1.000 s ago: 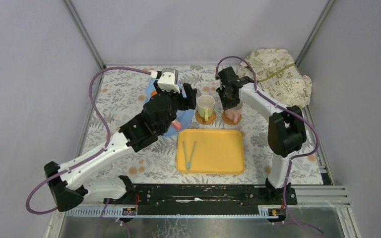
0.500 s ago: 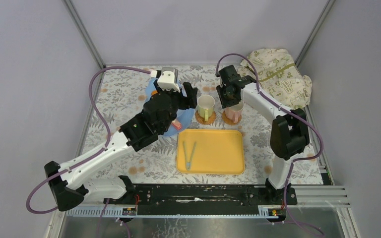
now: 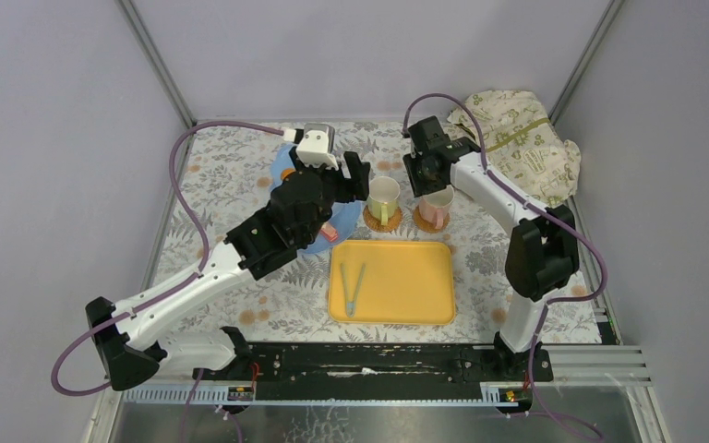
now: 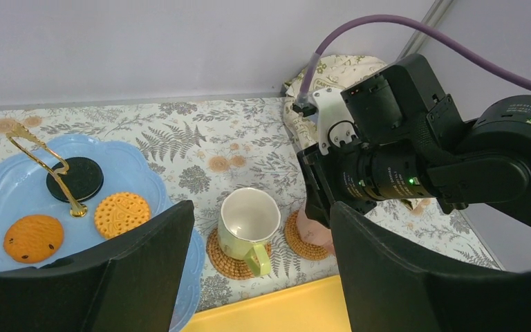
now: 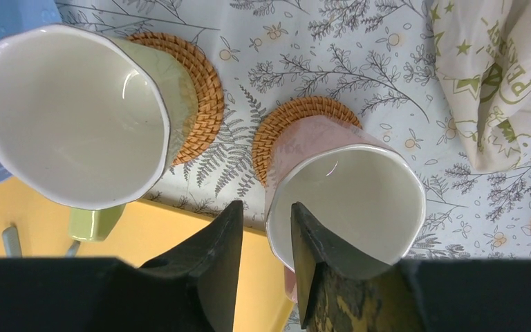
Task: Serve the afternoon tea
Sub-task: Place the cup on the coaster, then reset both arms
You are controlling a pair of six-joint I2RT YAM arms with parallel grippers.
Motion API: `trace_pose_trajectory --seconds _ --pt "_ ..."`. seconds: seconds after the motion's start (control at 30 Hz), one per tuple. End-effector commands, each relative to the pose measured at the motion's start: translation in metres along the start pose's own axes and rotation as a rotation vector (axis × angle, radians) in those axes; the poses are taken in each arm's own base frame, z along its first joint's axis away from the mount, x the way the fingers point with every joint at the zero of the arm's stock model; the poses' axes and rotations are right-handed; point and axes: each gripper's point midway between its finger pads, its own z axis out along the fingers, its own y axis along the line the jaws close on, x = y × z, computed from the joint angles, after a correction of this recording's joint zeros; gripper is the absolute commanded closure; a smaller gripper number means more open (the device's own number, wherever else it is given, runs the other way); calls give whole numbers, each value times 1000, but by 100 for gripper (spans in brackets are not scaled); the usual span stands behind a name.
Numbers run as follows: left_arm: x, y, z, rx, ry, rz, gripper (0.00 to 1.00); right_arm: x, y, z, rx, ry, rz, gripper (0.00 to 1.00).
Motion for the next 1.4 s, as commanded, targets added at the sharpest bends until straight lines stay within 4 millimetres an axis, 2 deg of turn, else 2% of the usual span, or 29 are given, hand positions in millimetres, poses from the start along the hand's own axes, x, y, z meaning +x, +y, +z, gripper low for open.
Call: trace_pose_trajectory --seconds 0.0,0.13,0.33,0.5,0.63,0.7,0.83,0.93,1.07,1.23,1.37 --pt "-18 -3 -1 3 -32 -23 21 -31 2 -39 4 -121 -3 61" --pt "-18 -2 0 -1 -30 -19 21 -32 3 -45 7 -126 -7 61" --pt "-18 3 -3 -18 -19 1 21 -47 5 -74 9 -202 5 60" --pt "1 16 -8 -58 28 30 21 -48 11 -107 14 -277 22 59" --pt "17 27 -14 -86 61 25 21 -41 20 -124 19 -338 38 58" --pt "21 34 -19 -108 71 22 21 -37 18 -132 36 -375 62 58" --pt "17 53 -29 -181 55 21 21 -32 -2 -147 109 -486 137 57" --pt "3 73 -33 -278 15 23 20 -30 -24 -161 194 -566 183 45" --pt "-23 103 -26 -388 -23 -28 21 -28 -52 -179 332 -633 192 31" --pt "-62 152 -17 -551 -108 -88 21 -34 -86 -197 440 -748 280 13" --pt "-75 211 -11 -691 -157 -106 21 -43 -123 -191 442 -798 362 10"
